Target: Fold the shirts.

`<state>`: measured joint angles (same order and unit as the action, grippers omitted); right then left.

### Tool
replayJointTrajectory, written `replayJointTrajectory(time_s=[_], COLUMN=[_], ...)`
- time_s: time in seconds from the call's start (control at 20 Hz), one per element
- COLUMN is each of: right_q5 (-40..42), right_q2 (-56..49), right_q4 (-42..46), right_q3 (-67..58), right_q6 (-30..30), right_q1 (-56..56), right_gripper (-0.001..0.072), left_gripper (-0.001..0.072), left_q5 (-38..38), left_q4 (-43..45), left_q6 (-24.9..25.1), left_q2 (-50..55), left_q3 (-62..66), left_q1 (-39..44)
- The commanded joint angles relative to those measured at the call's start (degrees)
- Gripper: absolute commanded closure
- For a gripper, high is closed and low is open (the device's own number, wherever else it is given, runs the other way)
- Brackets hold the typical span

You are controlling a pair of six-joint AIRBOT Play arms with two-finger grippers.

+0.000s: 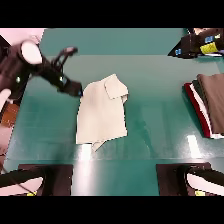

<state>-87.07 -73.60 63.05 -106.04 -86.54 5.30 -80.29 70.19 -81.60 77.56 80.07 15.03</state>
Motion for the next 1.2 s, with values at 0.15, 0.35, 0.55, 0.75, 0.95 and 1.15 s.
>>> replayJointTrajectory(time_s=[0.15,0.35,0.55,0.75,0.95,1.15], right_q5=[-0.1,-0.2,-0.5,-0.7,-4.8,-4.5], right_q2=[0.3,0.3,0.3,0.3,0.0,-0.7], right_q4=[-0.1,-0.4,-0.4,-0.4,-0.5,-0.6], right_q3=[0.5,0.5,0.5,0.5,0.6,9.4], right_q6=[0.0,0.0,0.0,0.0,0.0,0.1], right_q1=[-0.2,-0.2,-0.2,-0.2,-0.2,2.1], right_gripper=[0.0693,0.0693,0.0693,0.0693,0.0692,0.0691], left_gripper=[0.0204,0.0205,0.0206,0.0590,0.0688,0.0688], left_q5=[7.5,12.0,13.1,13.5,10.7,3.8], left_q4=[-1.6,-5.2,-8.1,-10.6,-2.5,22.9], left_q6=[1.1,2.0,2.1,2.2,2.0,-0.9], left_q2=[-10.4,-10.4,-10.3,-10.3,-11.5,-18.0], left_q3=[-32.3,-38.7,-40.0,-40.0,-36.1,-20.3], left_q1=[-1.0,-1.0,-1.0,-1.0,-1.0,-1.0])
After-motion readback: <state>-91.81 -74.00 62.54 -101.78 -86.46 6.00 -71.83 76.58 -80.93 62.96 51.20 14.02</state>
